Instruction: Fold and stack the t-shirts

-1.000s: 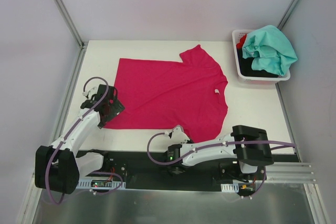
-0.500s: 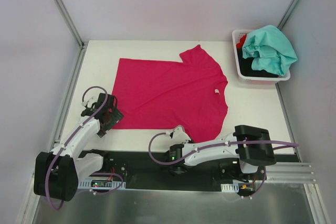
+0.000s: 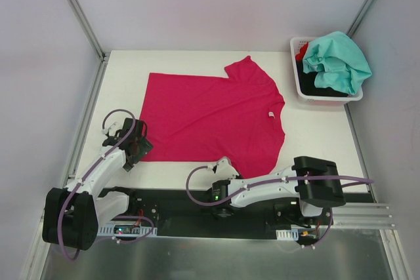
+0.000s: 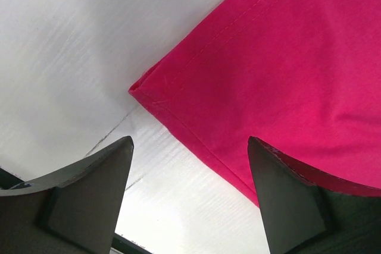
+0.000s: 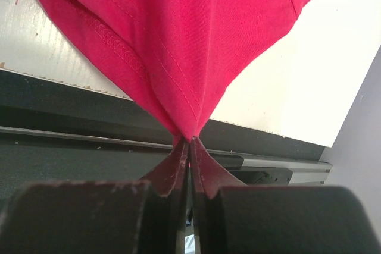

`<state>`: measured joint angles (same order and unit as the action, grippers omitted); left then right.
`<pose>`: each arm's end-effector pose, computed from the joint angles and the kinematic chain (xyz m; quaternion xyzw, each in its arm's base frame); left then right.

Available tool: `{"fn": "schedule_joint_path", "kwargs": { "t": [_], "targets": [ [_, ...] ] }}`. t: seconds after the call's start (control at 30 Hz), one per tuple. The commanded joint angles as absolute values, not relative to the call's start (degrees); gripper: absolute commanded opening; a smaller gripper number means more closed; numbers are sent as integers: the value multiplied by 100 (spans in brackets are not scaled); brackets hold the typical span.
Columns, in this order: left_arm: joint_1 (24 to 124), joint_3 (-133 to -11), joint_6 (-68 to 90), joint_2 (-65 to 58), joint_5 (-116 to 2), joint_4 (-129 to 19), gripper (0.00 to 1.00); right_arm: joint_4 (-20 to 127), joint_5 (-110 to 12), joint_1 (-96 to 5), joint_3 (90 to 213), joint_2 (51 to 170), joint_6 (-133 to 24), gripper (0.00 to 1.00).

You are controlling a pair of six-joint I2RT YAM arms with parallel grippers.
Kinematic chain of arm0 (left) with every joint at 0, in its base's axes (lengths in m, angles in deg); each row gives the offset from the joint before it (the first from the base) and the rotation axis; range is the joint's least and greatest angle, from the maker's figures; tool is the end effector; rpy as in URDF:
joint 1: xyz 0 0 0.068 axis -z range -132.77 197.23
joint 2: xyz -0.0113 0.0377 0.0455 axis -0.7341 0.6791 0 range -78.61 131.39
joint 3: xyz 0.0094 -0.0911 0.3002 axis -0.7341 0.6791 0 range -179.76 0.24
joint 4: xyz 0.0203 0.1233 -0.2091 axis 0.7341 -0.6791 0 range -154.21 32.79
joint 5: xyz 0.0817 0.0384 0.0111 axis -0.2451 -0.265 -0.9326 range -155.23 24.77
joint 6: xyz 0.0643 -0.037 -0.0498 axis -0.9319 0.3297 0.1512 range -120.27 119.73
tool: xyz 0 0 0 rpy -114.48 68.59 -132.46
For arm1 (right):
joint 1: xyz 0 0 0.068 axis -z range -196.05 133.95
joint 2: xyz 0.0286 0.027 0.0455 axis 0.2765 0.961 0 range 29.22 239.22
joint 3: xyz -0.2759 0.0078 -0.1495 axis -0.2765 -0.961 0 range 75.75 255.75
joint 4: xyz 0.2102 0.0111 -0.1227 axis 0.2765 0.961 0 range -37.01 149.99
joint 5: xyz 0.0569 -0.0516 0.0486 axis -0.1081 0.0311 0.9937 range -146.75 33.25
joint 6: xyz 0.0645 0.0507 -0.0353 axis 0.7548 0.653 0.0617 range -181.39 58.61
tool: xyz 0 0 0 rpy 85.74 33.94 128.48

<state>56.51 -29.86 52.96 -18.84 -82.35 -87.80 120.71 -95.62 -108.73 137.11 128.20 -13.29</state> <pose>0.1679 -0.0036 0.1881 -0.3931 0.8720 -0.0087 0.2916 0.0384 0.2495 0.1945 -0.3955 0.8479 -0.2293 0.2684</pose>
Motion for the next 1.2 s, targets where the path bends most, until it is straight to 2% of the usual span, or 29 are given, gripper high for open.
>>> {"fn": "schedule_joint_path", "kwargs": {
  "t": [0.0,0.17,0.27,0.6,0.8,1.17],
  "targets": [
    [5584,-2841,5369,-1893,-8439,-8762,78,12233,-9516,-10860,13710,12546,-1357,5],
    [5462,-2841,5369,-1946,-8351,-8762,74,12260,-9507,-10851,13727,12458,-1393,5],
    [5278,-2806,5325,-1902,-8246,-8718,64,12268,-9498,-10851,13745,12405,-1436,5],
    [4899,-2674,5246,-1849,-7851,-8525,58,12251,-9419,-10851,13763,12423,-1481,6],
    [4521,-2595,5123,-1893,-7657,-8428,47,12233,-9401,-10851,13771,12423,-1525,6],
    [4020,-2551,5009,-1858,-7428,-8314,46,12172,-9322,-10842,13710,12379,-1551,6]
  ]
}}
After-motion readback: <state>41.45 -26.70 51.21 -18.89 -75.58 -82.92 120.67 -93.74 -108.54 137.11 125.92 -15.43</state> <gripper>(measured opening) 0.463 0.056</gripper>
